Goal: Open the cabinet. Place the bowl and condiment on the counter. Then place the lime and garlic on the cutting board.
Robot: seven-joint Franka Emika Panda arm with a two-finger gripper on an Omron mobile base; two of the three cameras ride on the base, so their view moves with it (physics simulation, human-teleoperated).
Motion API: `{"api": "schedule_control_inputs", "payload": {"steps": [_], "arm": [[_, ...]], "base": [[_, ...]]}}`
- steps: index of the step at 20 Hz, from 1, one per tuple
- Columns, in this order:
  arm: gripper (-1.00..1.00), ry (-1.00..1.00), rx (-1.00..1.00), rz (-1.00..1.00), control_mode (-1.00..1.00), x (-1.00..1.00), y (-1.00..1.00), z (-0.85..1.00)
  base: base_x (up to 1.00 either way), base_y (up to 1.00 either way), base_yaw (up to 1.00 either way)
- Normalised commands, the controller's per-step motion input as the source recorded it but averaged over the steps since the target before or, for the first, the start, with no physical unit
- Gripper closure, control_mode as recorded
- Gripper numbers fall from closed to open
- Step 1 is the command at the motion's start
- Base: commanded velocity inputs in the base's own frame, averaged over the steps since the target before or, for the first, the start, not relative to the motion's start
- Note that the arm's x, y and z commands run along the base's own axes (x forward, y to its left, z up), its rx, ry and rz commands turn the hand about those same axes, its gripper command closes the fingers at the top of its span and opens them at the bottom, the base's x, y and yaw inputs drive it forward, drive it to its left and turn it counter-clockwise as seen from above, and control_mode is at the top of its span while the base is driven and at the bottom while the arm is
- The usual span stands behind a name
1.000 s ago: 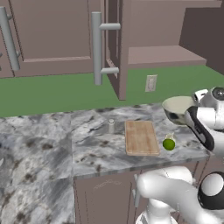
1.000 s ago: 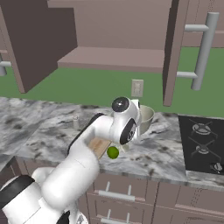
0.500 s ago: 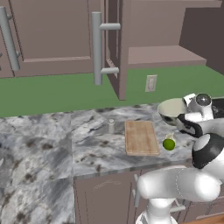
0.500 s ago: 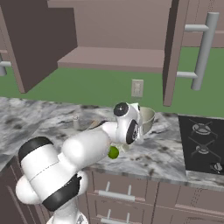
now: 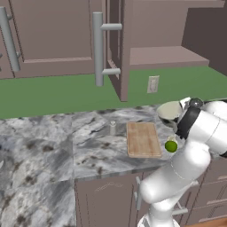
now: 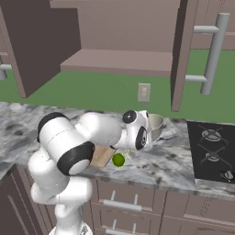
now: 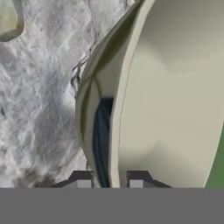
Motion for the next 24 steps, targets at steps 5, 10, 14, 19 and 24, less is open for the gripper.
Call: {"api": "schedule_control_inputs", "payload": {"steps": [5,10,14,19,24], "arm": [[1.00,0.08,0.03,0.00,-1.00,0.42,-0.31,-0.03],[1.00,0.04,0.05,0.00,-1.00,0.19,-0.41,-0.04],[1.00,0.00,0.06,0.00,-1.00,0.06,-0.46,-0.21],[-1.00,0.00,0.00,0.00,-1.00,-0.14,-0.05,-0.13],[-1.00,0.00,0.00,0.00,-1.00,-0.48,0.19,0.36]], "base": [[0.00,0.00,0.00],[0.00,0.00,0.00],[0.00,0.00,0.00],[0.00,0.00,0.00],[0.00,0.00,0.00]]}}
